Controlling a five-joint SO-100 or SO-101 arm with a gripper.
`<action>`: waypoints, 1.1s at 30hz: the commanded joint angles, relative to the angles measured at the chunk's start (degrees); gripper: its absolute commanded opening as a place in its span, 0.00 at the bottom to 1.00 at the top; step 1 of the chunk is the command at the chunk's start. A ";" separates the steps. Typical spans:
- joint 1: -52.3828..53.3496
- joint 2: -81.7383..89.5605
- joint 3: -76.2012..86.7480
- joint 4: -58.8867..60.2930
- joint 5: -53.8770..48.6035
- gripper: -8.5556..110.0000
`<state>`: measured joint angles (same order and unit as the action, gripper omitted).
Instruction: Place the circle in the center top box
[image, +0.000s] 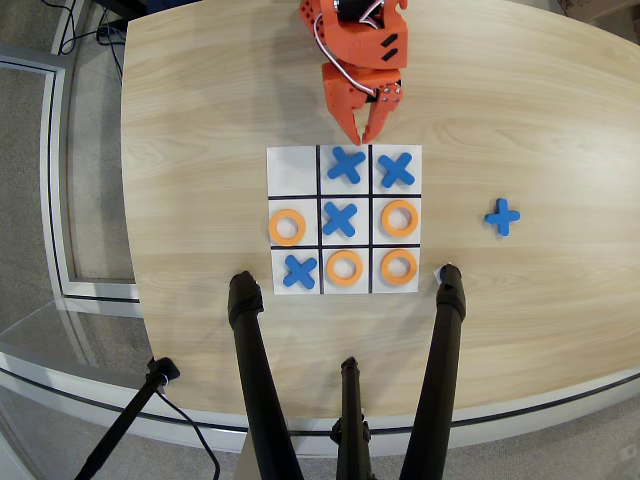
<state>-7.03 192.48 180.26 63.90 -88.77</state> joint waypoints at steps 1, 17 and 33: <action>0.09 -0.18 3.25 3.25 -0.26 0.07; 3.52 -0.09 3.25 10.81 0.00 0.07; 64.07 2.02 3.25 10.63 0.09 0.07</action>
<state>41.48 193.45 180.26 74.53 -88.77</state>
